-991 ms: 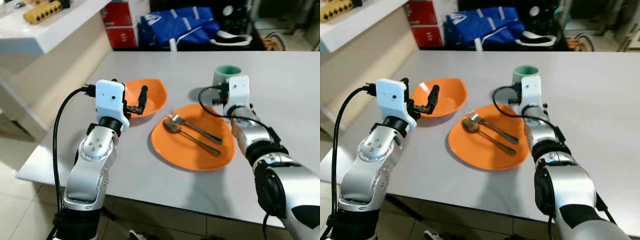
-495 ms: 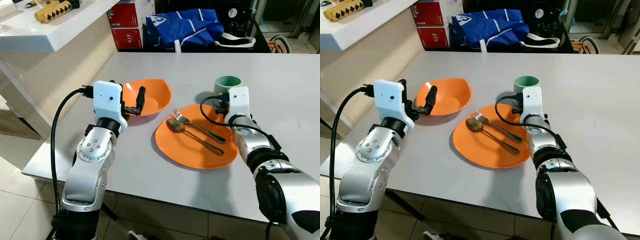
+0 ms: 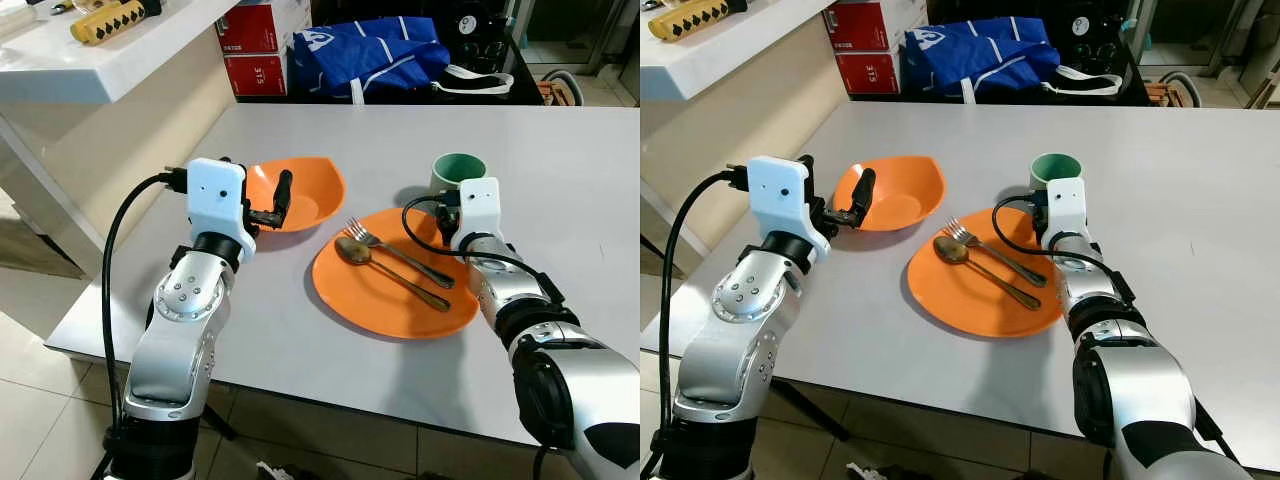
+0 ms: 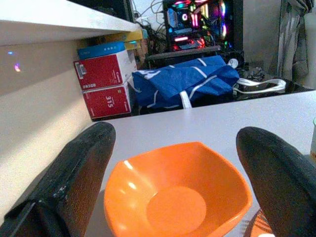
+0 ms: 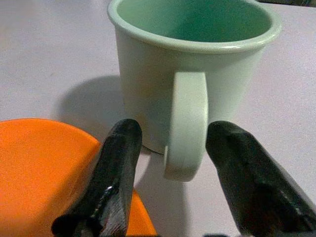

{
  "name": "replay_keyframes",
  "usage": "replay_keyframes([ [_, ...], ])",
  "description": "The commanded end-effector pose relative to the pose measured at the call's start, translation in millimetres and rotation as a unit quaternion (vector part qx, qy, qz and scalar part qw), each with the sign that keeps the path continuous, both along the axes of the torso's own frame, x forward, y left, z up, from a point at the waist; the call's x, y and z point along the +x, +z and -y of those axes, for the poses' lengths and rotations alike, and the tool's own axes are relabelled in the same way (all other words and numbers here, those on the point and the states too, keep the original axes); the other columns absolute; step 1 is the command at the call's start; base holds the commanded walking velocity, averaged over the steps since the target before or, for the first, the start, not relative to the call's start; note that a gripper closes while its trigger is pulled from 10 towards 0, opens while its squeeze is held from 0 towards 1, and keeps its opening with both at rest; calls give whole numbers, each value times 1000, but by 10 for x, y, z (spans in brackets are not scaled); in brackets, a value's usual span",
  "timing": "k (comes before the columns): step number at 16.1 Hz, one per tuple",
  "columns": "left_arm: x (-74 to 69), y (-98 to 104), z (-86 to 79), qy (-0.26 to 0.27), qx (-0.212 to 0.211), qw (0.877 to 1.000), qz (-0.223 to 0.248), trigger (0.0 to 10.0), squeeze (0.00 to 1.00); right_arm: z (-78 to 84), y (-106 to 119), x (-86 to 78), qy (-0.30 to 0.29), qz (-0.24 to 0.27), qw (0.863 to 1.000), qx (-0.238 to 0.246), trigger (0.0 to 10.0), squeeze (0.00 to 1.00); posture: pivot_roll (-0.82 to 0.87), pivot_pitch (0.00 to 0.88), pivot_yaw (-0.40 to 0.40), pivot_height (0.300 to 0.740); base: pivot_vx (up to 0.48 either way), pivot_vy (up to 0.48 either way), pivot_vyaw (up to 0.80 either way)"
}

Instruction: Setting the table

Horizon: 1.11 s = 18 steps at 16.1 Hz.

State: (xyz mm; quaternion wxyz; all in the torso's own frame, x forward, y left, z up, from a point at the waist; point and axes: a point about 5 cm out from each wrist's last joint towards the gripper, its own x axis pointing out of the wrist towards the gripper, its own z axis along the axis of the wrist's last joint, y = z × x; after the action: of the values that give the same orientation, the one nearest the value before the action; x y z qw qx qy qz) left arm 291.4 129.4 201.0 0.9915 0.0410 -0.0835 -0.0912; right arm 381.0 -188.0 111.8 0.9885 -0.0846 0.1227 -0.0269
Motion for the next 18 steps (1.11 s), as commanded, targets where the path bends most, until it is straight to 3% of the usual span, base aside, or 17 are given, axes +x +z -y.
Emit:
replay_keyframes([
  [1, 23, 12, -28, 5, -1, 1000, -2, 10000, 0, -1, 2, 1, 1, -1, 1000, -6, 10000, 1000, -100, 34, 131, 740, 0, 0, 0],
  [17, 44, 35, -22, 4, 0, 1000, 5, 10000, 0, 60, 20, 5, -27, 1, 1000, 11, 10000, 980, -100, 15, 133, 740, 0, 0, 0],
  [18, 45, 36, -21, 3, 0, 1000, 6, 10000, 0, 74, 28, 6, -27, 1, 1000, 8, 10000, 0, -103, 13, 133, 740, 0, 0, 0],
])
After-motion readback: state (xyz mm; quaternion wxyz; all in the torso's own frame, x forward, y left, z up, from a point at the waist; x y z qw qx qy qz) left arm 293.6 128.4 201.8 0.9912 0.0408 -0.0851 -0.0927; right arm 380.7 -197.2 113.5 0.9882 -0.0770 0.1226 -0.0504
